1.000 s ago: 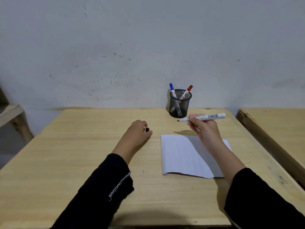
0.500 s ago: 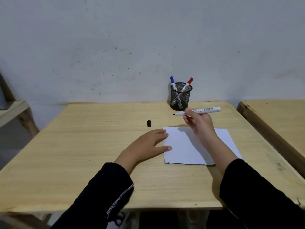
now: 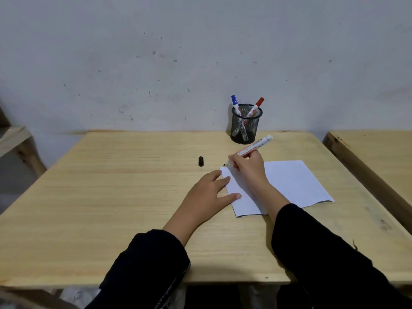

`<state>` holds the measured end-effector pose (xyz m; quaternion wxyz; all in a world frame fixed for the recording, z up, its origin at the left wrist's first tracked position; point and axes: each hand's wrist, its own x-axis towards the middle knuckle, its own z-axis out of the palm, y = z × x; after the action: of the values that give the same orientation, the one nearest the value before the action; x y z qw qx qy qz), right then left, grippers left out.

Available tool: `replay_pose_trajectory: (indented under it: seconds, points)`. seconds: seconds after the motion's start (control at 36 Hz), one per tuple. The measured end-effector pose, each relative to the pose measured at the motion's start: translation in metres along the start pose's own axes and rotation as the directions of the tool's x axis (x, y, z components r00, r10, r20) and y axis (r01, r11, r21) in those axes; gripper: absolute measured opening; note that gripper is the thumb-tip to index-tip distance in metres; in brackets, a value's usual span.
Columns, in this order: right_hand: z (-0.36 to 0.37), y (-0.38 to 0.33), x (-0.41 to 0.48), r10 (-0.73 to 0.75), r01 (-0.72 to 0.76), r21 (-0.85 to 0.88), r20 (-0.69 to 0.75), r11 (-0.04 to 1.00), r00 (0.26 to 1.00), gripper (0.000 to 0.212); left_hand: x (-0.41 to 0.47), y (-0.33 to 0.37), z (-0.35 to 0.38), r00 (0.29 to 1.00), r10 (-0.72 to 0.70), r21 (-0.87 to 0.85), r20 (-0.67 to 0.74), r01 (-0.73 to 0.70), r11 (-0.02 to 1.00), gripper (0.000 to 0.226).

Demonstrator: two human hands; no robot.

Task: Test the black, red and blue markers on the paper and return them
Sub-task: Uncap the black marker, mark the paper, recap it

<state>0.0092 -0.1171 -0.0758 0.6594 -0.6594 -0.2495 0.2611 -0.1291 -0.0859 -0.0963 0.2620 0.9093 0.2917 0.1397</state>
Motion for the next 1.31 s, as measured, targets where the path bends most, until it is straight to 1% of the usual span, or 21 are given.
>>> replay_pose_trajectory:
  seconds: [0.17,0.5,0.64,0.78,0.97,1.03,1.11,1.19,1.31]
  points:
    - [0.007,0.002,0.002,-0.037,0.037,-0.063,0.003,0.997,0.999,0.017,0.0,0.002,-0.001,1.0,-0.005,0.002,0.016,0.005,1.0,0.064]
    - [0.007,0.003,0.001,-0.095,0.099,-0.058,0.069,0.993,0.993,0.015,-0.001,0.005,-0.004,1.0,-0.008,0.011,0.013,0.008,1.0,0.062]
    - [0.009,0.003,0.0,-0.093,0.099,-0.079,0.08,0.992,0.992,0.015,0.0,0.002,-0.001,0.999,-0.032,0.029,0.019,0.031,0.999,0.065]
    - [0.009,0.001,-0.001,-0.091,0.1,-0.109,0.087,0.989,0.992,0.01,0.001,0.001,0.0,0.999,-0.027,0.034,0.02,0.027,0.999,0.064]
    - [0.008,0.001,0.0,-0.078,0.086,-0.093,0.091,0.992,0.993,0.008,0.003,-0.001,0.001,1.0,-0.016,0.031,0.015,0.015,0.999,0.064]
    - [0.007,0.002,0.001,-0.043,0.047,-0.049,0.064,0.998,0.997,0.01,0.003,-0.002,0.002,1.0,-0.017,0.017,0.011,0.017,1.0,0.064]
    - [0.002,0.002,0.005,0.033,-0.033,0.122,0.003,0.992,0.999,0.011,0.003,-0.003,0.003,1.0,-0.009,-0.005,-0.003,0.009,1.0,0.064]
    - [-0.003,0.001,0.006,0.078,-0.081,0.267,0.024,0.96,0.997,0.007,0.001,-0.003,0.003,1.0,-0.012,-0.003,0.007,0.012,1.0,0.064]
    - [-0.007,-0.002,0.004,0.064,-0.078,0.361,0.051,0.929,0.997,0.006,0.0,-0.003,0.001,1.0,-0.013,-0.02,0.013,0.014,1.0,0.064]
